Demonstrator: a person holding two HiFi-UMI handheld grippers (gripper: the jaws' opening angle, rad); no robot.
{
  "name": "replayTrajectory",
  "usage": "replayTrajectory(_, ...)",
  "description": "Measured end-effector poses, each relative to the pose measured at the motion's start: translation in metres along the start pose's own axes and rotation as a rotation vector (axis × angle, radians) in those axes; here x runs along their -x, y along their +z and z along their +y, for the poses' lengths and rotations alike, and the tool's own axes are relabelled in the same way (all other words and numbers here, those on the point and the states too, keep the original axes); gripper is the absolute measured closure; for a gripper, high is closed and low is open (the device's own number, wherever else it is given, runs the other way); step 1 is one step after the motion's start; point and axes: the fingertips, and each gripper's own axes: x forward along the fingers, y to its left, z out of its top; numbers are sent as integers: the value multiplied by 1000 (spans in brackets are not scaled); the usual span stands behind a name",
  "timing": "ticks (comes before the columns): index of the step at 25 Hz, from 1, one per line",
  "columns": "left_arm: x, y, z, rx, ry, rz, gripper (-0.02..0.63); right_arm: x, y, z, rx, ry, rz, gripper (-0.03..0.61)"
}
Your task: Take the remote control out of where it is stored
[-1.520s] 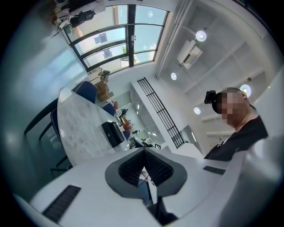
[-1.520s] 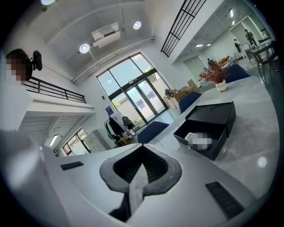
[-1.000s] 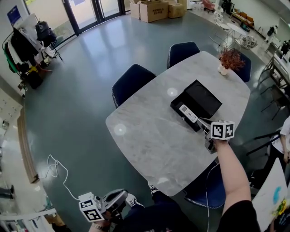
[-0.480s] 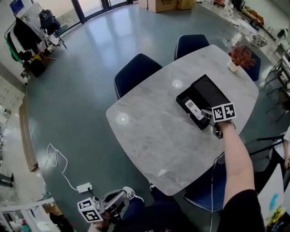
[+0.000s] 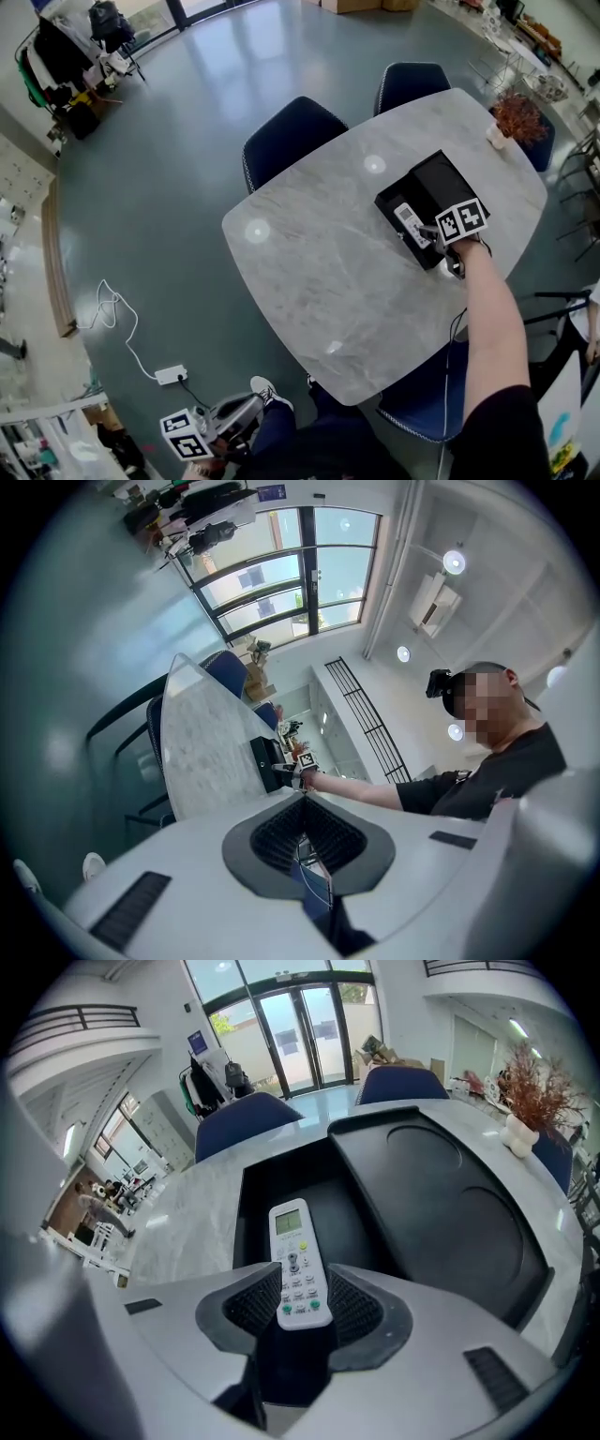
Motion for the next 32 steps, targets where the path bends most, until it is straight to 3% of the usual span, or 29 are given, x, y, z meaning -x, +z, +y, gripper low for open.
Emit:
replayTrajectory(22,-11,-3,6,25,-3,-15,607,-28,-10,10,105,44,176,402)
replayTrajectory(32,-8,-4,8,38,14,-23,607,-35,-11,17,101,84,182,407)
